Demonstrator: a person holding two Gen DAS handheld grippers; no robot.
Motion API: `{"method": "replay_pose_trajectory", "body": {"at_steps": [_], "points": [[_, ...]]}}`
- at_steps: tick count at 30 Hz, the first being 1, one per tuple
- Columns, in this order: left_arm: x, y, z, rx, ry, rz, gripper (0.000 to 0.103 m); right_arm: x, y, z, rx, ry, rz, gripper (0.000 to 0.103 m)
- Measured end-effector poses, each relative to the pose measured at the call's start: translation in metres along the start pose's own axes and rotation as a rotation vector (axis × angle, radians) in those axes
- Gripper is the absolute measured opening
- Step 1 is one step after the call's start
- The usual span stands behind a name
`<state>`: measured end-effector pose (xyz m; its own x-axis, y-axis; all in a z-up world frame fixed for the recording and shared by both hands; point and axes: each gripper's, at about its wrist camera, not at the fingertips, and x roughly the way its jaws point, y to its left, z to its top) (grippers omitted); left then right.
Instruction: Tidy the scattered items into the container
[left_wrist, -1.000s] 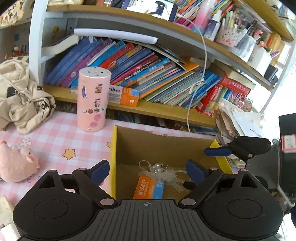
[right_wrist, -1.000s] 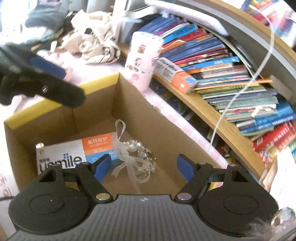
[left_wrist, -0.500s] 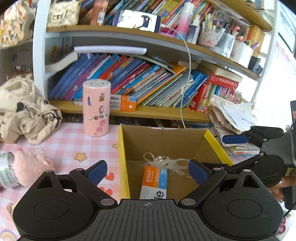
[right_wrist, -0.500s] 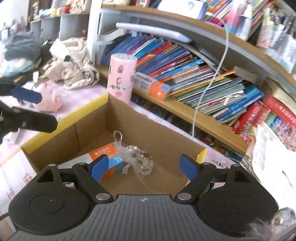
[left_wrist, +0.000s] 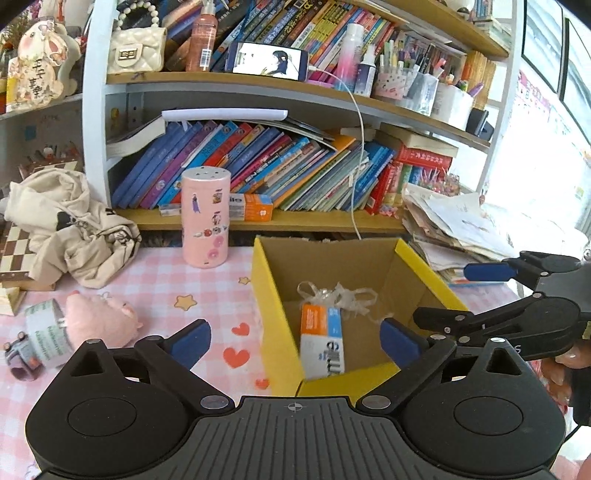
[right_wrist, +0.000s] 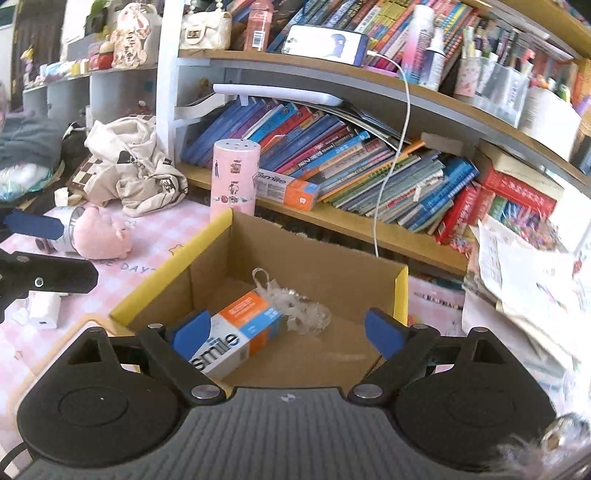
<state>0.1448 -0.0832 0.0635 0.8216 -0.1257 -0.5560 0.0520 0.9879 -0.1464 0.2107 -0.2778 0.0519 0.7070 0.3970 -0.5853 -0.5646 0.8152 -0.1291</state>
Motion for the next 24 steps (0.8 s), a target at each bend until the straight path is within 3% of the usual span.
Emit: {"method": "replay_pose_trajectory", "body": {"at_steps": [9,24], "points": [[-0.022,0.012,-0.033,0.108,0.065,0.075,0.102,-0.026,0.049,-0.029,0.046,0.034,-0.023,0.095],[-0.053,0.054,-0.085,0.035,0.15,0.108,0.102,-0.035,0.12,-0.072,0.164,0.116,-0.075,0.099]]}}
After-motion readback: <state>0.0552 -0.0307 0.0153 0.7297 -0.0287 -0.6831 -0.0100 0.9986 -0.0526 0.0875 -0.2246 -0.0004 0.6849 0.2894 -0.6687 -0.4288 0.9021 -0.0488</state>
